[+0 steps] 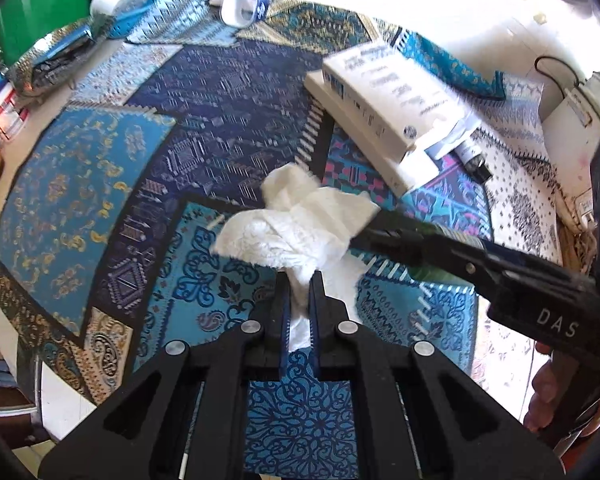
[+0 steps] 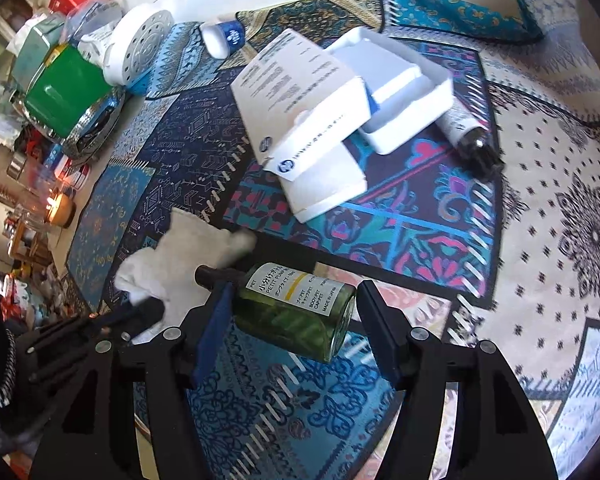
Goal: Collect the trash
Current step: 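Carry the tissue and green bottle down over the floor bin with both tools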
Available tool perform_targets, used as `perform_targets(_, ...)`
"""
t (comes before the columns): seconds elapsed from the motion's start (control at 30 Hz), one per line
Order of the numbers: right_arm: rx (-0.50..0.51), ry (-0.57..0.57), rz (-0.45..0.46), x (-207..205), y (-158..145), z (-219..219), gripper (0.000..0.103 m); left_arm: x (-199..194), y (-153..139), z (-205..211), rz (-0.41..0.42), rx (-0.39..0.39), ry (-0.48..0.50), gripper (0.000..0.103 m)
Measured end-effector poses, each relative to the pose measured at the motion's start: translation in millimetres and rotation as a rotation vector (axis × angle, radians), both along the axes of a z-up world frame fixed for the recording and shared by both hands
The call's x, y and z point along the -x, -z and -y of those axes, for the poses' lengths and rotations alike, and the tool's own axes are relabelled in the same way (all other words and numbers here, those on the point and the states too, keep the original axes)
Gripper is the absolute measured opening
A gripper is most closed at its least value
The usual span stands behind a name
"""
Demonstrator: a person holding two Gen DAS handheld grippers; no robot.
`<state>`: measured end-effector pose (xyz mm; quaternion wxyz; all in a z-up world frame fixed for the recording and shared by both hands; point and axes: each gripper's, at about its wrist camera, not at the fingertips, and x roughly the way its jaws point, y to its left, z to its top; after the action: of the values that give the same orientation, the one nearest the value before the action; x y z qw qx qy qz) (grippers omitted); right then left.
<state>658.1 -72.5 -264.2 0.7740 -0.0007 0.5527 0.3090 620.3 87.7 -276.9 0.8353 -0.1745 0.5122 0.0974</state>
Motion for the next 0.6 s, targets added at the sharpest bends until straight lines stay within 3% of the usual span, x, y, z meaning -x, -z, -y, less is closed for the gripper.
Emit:
perform_targets(0.33,-0.019,0.118,0.085,39,-45,26,0.06,28,-57,-4,0.126,-0.011,0.043,0.007)
perform_targets(0.6,-0.039,0.245,0.177,109,-76,27,0.06,83,-87,-12,0.197,-0.031,0.18,0.007)
